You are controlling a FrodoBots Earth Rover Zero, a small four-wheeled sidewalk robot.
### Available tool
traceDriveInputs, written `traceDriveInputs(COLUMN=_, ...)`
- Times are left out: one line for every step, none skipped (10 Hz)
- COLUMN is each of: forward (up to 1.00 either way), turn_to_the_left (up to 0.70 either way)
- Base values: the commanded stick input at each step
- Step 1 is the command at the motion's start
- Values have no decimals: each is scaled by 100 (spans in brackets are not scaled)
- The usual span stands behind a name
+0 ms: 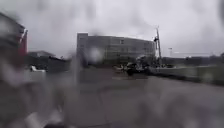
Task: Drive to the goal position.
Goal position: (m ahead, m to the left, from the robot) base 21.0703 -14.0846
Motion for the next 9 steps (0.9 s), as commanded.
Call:
traceDriveInputs(forward=100, turn_to_the_left=0)
traceDriveInputs(forward=100, turn_to_the_left=0)
traceDriveInputs(forward=100, turn_to_the_left=0)
traceDriveInputs(forward=100, turn_to_the_left=0)
traceDriveInputs(forward=100, turn_to_the_left=0)
traceDriveInputs(forward=100, turn_to_the_left=0)
traceDriveInputs(forward=100, turn_to_the_left=0)
traceDriveInputs(forward=100, turn_to_the_left=0)
traceDriveInputs(forward=100, turn_to_the_left=0)
